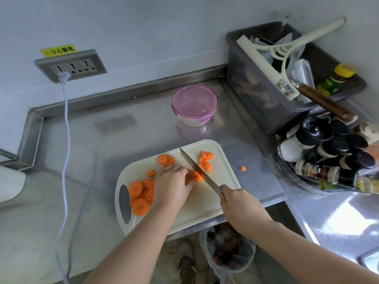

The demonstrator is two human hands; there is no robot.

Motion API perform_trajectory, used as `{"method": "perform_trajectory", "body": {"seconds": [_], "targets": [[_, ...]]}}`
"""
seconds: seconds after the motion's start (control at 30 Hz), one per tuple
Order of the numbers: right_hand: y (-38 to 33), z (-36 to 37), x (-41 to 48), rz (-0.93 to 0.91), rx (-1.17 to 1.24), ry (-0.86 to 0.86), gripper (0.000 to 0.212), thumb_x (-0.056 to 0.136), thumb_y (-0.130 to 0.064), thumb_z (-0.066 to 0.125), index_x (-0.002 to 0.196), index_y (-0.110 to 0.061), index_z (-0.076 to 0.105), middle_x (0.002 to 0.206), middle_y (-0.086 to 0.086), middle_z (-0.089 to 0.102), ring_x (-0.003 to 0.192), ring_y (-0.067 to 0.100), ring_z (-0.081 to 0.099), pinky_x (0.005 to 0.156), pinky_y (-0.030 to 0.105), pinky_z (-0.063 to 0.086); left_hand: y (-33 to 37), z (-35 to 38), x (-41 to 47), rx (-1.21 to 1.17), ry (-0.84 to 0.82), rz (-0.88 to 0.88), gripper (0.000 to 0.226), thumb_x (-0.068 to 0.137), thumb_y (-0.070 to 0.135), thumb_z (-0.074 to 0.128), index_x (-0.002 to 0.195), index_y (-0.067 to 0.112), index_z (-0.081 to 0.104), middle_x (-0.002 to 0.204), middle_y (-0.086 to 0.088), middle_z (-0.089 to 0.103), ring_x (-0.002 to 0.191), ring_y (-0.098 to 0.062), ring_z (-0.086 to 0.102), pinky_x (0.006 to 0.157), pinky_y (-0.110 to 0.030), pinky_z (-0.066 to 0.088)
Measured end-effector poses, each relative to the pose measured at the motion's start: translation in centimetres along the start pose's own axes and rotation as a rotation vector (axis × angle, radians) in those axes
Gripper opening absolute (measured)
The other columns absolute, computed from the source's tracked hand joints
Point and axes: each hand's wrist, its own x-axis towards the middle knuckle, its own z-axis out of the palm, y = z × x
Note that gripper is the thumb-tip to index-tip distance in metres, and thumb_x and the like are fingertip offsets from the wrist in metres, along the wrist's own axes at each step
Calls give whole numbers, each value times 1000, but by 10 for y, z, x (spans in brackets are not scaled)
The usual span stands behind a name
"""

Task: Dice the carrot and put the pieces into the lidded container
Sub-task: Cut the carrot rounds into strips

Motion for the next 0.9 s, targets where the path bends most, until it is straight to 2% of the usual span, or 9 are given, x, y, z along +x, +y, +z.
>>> {"method": "perform_trajectory", "body": {"seconds": [0.2, 0.37, 0.47, 0.53, 0.6, 0.67, 0.8, 0.9], "targets": [[-3, 2, 1, -50, -96, -51, 33, 101, -9, 36, 133, -12, 43, 93, 1, 55, 77, 23, 64, 69, 40, 58, -2, 4, 3, 18, -24, 28, 17, 82, 37, 66, 85, 21, 70, 88, 3, 69, 94, -20, 59, 80, -30, 42], [-3, 5, 4, 23, -37, -31, 27, 102, -19, 34, 128, -17, 42, 85, 1, 62, 71, 22, 64, 65, 39, 58, 0, 3, 3, 42, -20, 55, 10, 80, 28, 70, 78, 18, 69, 80, 0, 70, 87, -23, 62, 78, -31, 43], [-3, 7, 5, 30, -82, -47, 28, 99, -14, 37, 128, -16, 41, 84, 1, 61, 69, 23, 62, 60, 36, 53, 0, 3, 4, 63, -38, 68, 8, 80, 27, 69, 80, 19, 70, 81, 0, 70, 88, -22, 62, 81, -30, 41], [-4, 8, 7, 30, -111, -72, 32, 97, -10, 41, 128, -16, 39, 87, 2, 61, 69, 23, 60, 59, 35, 52, 0, 1, 6, 80, -51, 69, 7, 72, 24, 75, 73, 20, 69, 73, 2, 68, 81, -21, 63, 76, -29, 44], [-5, 9, 10, 39, -112, -99, 34, 96, -9, 42, 129, -16, 39, 90, 2, 63, 74, 23, 63, 64, 37, 57, 2, 0, 6, 98, -59, 87, 23, 54, 21, 85, 58, 22, 63, 59, 6, 63, 65, -18, 63, 62, -24, 45], [-6, 10, 12, 64, -91, -121, 36, 95, -8, 43, 130, -18, 39, 91, 2, 63, 76, 23, 64, 67, 39, 58, 1, 0, 6, 98, -43, 100, 32, 44, 19, 89, 52, 24, 59, 52, 8, 58, 57, -15, 60, 57, -21, 44], [-8, 13, 14, 86, -75, -129, 37, 94, -6, 44, 129, -18, 39, 88, 2, 62, 75, 23, 64, 65, 38, 58, 0, 2, 7, 84, -44, 104, 32, 44, 19, 89, 52, 24, 59, 52, 8, 57, 56, -14, 59, 57, -21, 43], [-5, 9, 16, 87, 16, -111, 23, 101, -18, 34, 122, -17, 44, 90, 3, 60, 80, 25, 63, 70, 40, 57, -1, 3, 8, 51, -41, 95, 20, 59, 23, 85, 62, 25, 66, 61, 7, 64, 66, -15, 62, 66, -24, 43]]}}
